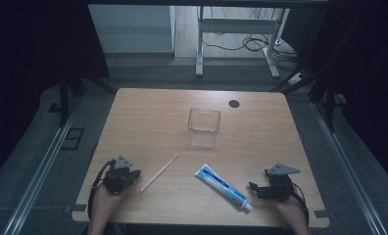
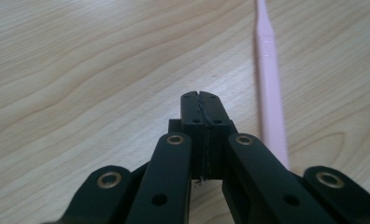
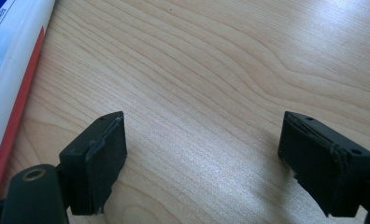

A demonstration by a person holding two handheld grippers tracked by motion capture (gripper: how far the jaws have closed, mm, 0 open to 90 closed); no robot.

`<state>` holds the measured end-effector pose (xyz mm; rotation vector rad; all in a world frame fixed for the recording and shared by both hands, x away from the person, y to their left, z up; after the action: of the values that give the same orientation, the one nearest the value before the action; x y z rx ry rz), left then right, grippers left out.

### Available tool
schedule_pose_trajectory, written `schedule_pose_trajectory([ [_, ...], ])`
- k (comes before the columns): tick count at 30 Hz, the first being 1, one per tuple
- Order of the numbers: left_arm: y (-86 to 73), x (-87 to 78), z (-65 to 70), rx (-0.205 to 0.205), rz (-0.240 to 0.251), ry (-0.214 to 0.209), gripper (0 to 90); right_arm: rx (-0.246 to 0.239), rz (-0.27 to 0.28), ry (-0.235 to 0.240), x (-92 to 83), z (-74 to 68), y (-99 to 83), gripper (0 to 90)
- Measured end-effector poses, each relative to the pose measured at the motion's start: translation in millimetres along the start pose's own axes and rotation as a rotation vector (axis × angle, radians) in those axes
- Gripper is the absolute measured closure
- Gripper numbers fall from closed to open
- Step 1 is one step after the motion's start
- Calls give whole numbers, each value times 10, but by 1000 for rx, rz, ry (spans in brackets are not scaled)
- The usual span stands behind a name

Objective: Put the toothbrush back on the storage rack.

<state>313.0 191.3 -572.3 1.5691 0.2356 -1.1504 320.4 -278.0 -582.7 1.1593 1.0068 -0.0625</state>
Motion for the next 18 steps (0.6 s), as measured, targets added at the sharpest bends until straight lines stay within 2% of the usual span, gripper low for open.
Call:
schedule_pose_trajectory([
  [10,33,89,190,43,-31,-35,893,0,0,1,0,-1,0,151],
  [18,52,117,284,55,-40,-56,893,1,0,1,0,-2,0,151],
])
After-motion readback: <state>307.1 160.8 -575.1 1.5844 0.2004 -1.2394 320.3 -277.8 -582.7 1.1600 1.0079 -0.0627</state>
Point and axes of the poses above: each handheld gripper's, and its own axes: x roughly forward along the jaws, y roughly out of its top, z roughly to its right, the point moved 6 cm from there along x, roughly forward along the jaws, and after that the axes turned 3 degrees about -x, right-handed, at the moved point
